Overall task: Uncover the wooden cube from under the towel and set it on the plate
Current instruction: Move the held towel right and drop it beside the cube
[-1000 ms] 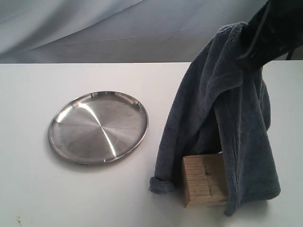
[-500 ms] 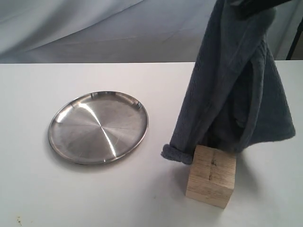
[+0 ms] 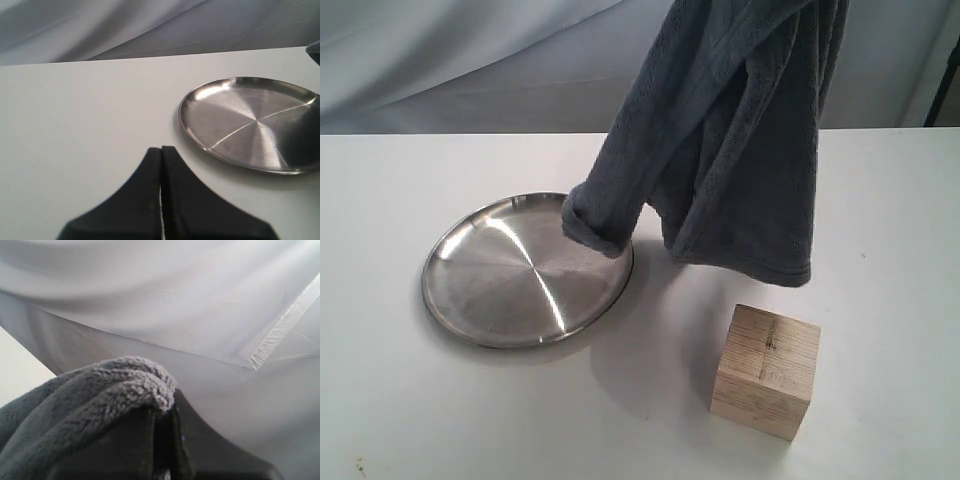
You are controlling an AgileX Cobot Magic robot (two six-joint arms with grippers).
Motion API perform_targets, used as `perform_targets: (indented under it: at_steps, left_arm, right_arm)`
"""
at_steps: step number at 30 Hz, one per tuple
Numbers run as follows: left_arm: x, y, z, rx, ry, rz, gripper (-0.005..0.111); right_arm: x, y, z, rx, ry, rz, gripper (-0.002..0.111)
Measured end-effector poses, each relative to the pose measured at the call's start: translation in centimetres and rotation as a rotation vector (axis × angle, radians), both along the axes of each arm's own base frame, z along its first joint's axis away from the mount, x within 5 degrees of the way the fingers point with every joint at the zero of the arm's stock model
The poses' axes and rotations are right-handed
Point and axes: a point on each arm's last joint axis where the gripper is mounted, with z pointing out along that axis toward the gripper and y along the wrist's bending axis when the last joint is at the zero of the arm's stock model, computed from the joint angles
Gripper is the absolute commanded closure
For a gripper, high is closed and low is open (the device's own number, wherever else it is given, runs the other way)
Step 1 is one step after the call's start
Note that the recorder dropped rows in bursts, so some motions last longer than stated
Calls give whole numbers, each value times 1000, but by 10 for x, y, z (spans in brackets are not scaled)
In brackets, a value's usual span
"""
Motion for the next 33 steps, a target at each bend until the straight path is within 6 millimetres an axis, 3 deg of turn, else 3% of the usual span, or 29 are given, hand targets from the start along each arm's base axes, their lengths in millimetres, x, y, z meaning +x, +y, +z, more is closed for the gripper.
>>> perform_targets:
  at_steps: [23, 33]
  left_arm:
    - [0, 0, 0, 0, 0, 0, 107]
    - [0, 0, 0, 0, 0, 0, 107]
  right_arm:
    - [2, -9, -6, -90, 40, -59, 108]
    - [45, -49, -23, -15, 50, -210, 108]
